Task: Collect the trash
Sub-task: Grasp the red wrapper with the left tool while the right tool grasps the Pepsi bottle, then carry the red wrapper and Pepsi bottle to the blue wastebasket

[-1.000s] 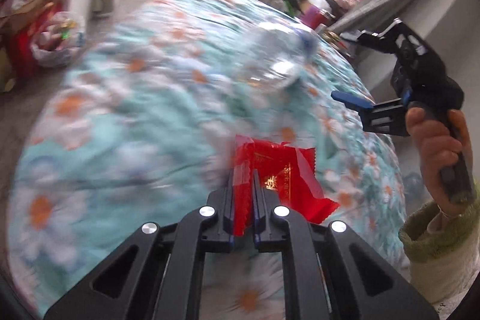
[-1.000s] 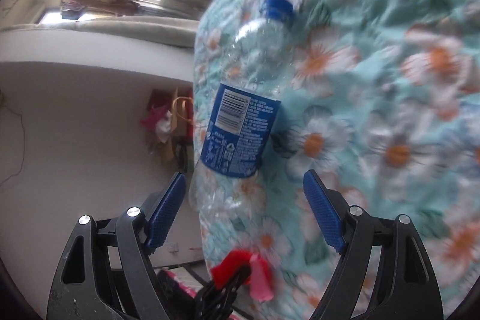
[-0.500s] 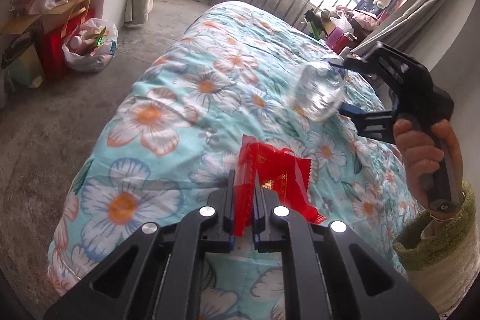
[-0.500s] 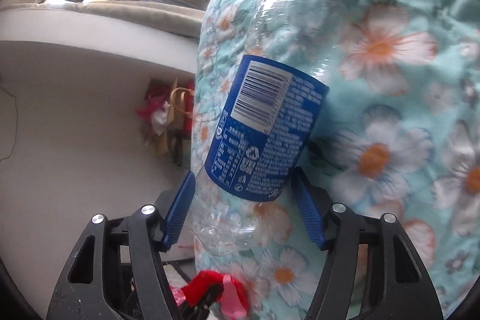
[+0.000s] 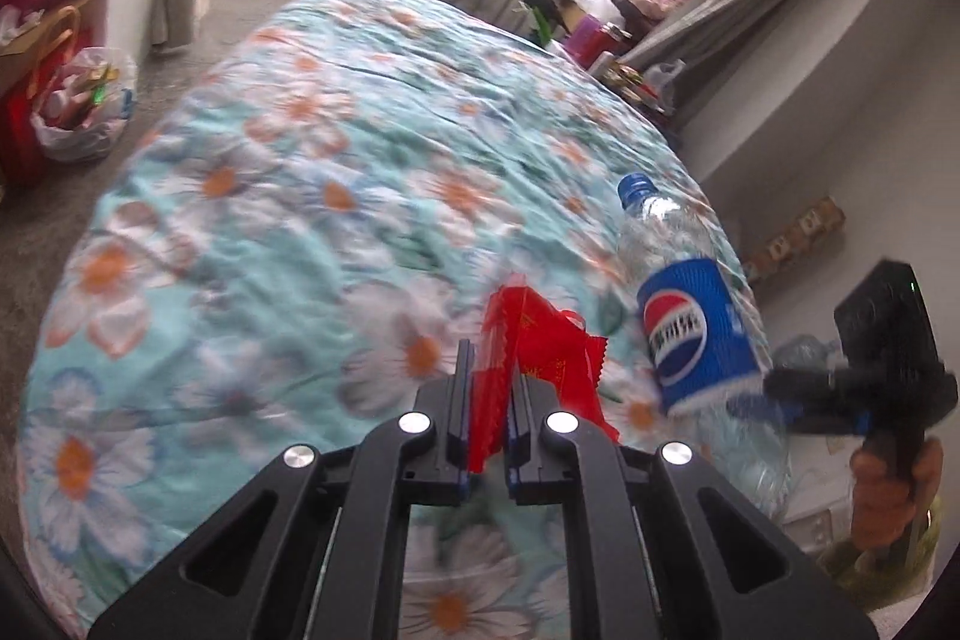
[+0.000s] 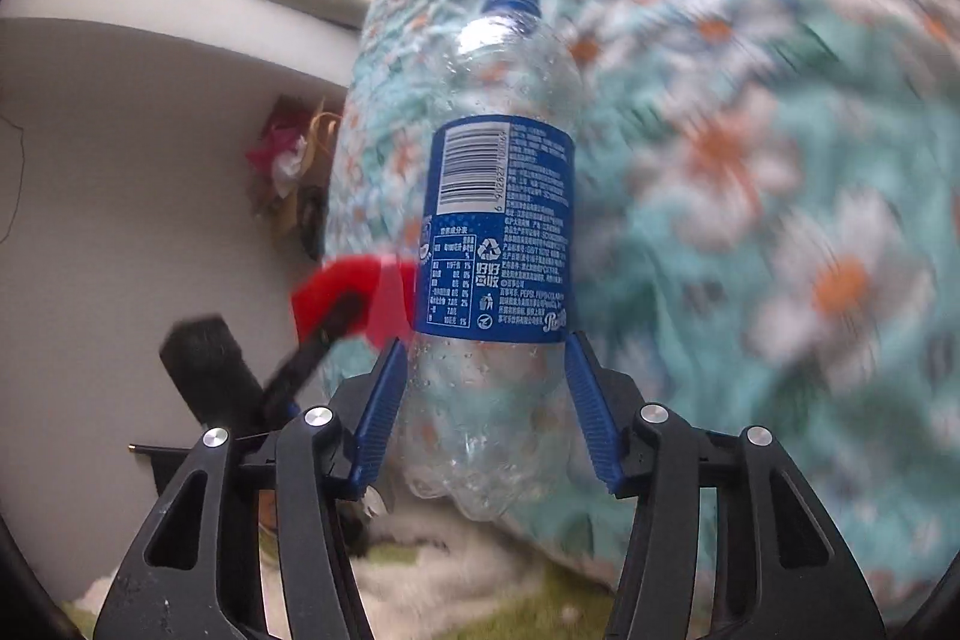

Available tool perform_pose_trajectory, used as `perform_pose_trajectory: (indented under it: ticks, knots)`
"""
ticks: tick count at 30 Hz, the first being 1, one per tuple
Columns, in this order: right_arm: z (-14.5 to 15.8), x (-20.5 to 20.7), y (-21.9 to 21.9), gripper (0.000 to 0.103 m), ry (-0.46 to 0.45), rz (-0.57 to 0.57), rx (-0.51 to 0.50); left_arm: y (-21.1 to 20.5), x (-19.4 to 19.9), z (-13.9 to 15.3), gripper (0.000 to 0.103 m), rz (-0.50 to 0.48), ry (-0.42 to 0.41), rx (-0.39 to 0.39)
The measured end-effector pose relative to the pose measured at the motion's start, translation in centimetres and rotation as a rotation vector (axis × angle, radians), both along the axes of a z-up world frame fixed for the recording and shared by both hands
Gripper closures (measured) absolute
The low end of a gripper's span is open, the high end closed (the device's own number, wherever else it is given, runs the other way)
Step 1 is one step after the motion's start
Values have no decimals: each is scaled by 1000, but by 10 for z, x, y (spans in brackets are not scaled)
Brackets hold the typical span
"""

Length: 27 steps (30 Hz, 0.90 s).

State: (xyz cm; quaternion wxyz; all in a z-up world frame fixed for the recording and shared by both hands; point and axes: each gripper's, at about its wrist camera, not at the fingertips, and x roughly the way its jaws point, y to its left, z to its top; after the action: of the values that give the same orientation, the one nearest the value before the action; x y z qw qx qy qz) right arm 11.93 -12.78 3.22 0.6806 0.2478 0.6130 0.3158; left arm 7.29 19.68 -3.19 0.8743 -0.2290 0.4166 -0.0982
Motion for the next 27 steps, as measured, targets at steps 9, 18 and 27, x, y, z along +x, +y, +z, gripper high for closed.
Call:
perform_pose_trajectory:
  ticks: [9, 18, 27]
  knots:
    - [16, -23, -32, 41, -69, -154, 24, -42, 16, -4, 96, -145, 10, 11]
    - [-10, 12, 2, 38, -40, -163, 43, -48, 26, -4, 96, -167, 17, 47]
    - [-37, 25, 11, 46, 24, -167, 124, -54, 30, -2, 96, -174, 36, 87]
